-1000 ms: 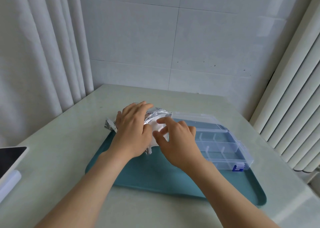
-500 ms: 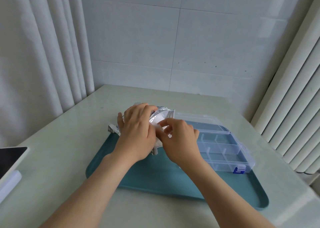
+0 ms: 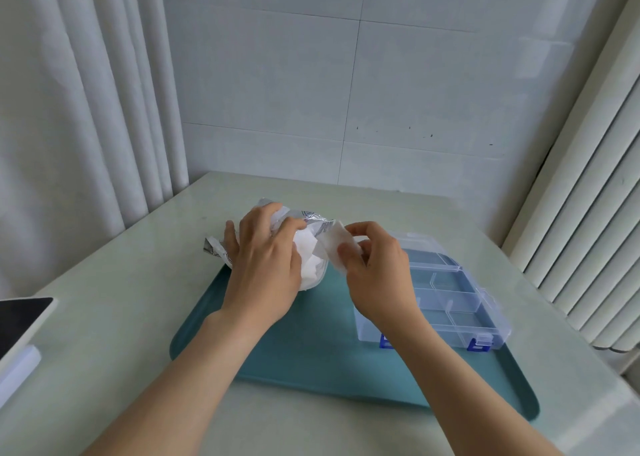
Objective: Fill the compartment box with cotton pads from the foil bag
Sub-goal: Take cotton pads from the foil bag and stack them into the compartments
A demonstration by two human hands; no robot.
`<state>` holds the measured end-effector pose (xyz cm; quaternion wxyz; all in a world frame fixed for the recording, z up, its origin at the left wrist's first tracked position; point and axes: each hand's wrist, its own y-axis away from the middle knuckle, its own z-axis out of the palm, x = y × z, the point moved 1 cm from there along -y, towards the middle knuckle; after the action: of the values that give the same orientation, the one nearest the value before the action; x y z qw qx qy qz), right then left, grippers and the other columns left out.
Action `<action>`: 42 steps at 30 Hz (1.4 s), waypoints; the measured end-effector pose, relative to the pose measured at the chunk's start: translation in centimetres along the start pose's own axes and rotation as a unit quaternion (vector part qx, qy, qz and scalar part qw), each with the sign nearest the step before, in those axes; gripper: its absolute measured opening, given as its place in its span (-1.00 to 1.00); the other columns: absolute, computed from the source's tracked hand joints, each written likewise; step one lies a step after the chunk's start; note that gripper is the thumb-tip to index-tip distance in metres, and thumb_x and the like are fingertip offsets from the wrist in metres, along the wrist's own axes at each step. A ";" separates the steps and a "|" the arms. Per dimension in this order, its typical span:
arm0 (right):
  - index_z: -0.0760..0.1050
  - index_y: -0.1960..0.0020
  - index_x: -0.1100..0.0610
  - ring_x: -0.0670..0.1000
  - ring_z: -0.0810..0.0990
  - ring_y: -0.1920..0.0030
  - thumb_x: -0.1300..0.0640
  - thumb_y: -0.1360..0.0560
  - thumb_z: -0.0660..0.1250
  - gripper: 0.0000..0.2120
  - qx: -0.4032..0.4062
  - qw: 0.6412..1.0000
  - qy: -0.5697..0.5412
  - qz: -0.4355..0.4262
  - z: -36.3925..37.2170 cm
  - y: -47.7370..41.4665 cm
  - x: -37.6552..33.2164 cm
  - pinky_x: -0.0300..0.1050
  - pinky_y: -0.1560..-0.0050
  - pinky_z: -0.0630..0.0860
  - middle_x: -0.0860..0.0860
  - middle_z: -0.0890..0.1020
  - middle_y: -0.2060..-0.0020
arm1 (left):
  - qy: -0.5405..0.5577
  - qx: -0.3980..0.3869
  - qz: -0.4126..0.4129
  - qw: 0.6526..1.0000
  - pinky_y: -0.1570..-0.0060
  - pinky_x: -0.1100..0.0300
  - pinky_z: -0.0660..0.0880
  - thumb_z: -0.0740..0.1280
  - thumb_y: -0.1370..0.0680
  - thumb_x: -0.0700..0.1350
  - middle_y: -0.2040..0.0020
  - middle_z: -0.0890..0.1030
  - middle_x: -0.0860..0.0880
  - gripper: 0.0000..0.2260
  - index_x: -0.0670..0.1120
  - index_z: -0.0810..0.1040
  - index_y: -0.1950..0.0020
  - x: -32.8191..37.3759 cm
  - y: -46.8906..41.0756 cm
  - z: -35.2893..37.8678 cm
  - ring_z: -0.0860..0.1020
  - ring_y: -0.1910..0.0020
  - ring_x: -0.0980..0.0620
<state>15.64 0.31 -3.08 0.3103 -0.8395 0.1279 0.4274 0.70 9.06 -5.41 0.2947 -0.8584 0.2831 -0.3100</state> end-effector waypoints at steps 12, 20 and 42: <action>0.42 -0.22 0.22 0.01 0.70 0.29 0.14 -0.71 0.29 -0.83 -0.052 0.970 -0.236 0.016 -2.7 -0.9 -1.5 -0.34 0.26 0.49 0.07 0.76 0.21 | 0.454 -0.023 -0.147 0.879 -0.09 0.06 0.66 0.40 -0.64 0.08 -0.02 0.76 0.03 -0.72 -0.08 0.65 -0.22 4.3 -0.3 -1.8 0.76 0.02 0.04; 0.57 -0.04 0.23 -0.09 0.66 0.32 0.07 -0.67 0.36 -0.79 -0.035 0.978 -0.202 0.031 -3.3 0.0 0.2 -0.35 0.29 0.47 0.00 0.74 0.29 | 0.577 -0.113 -0.214 0.780 -0.05 0.05 0.71 0.24 -0.75 -0.07 -0.01 0.77 -0.15 -0.71 -0.23 0.69 -0.12 5.4 0.1 -1.5 0.77 -0.01 -0.14; 0.63 -0.04 0.03 0.11 0.63 0.21 0.16 -0.67 0.36 -0.91 0.001 0.991 -0.109 -0.079 -3.6 0.9 1.6 0.08 0.22 0.55 -0.05 0.71 0.24 | 0.540 -0.186 -0.238 0.785 -0.09 0.09 0.69 0.42 -0.65 -0.24 0.06 0.77 -0.18 -0.88 -0.25 0.66 -0.15 5.0 0.5 -1.0 0.77 -0.01 -0.11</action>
<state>18.44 -2.54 -3.14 0.3564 -0.7949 0.0272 0.4902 3.12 5.10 -3.29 -0.1550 -0.6290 0.2348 -0.7247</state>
